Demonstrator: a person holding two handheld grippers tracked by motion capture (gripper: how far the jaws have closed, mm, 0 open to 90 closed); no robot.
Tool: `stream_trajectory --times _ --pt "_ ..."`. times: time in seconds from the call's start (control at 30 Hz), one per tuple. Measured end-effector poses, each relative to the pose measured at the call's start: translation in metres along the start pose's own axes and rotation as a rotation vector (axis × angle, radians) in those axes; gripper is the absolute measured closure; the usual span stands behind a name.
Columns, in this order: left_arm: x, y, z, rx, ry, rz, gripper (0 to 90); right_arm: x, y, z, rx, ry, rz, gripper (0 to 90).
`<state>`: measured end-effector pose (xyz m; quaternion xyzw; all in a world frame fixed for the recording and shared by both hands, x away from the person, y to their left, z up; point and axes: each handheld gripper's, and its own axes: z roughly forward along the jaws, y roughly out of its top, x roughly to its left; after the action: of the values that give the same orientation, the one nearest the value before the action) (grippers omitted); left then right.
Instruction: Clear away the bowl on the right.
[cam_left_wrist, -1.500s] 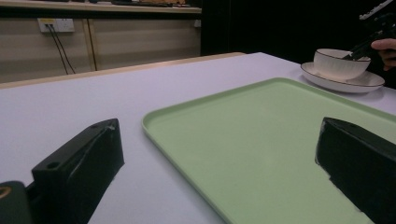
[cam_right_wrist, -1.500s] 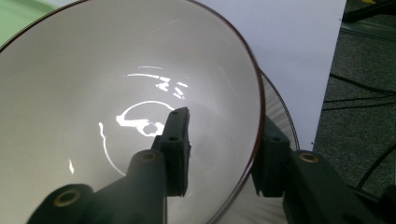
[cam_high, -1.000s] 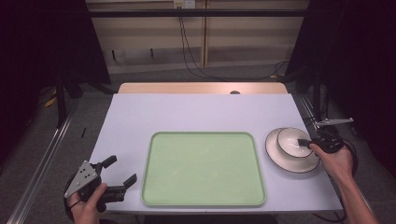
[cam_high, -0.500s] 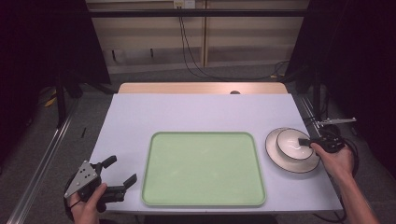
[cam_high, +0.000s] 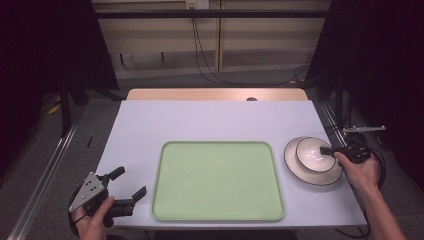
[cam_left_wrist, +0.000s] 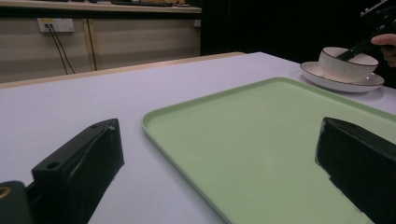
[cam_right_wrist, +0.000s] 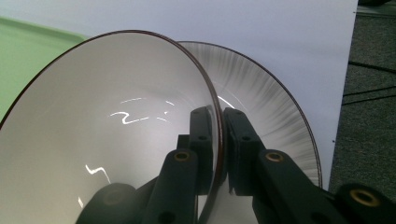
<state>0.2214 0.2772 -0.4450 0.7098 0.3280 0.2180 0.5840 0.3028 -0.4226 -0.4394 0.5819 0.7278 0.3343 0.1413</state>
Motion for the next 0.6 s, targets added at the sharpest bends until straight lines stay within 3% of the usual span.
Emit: stream_trajectory --times 0.17,0.6 --pt "0.0004 0.0009 0.001 -0.002 -0.002 -0.004 1.0 -0.0018 0.0008 0.0009 -0.006 0.03 0.007 82.7" --pt "0.0006 0.0001 -0.002 -0.009 0.008 -0.011 1.0 -0.0026 0.0018 -0.0053 -0.029 0.027 0.008 82.5"
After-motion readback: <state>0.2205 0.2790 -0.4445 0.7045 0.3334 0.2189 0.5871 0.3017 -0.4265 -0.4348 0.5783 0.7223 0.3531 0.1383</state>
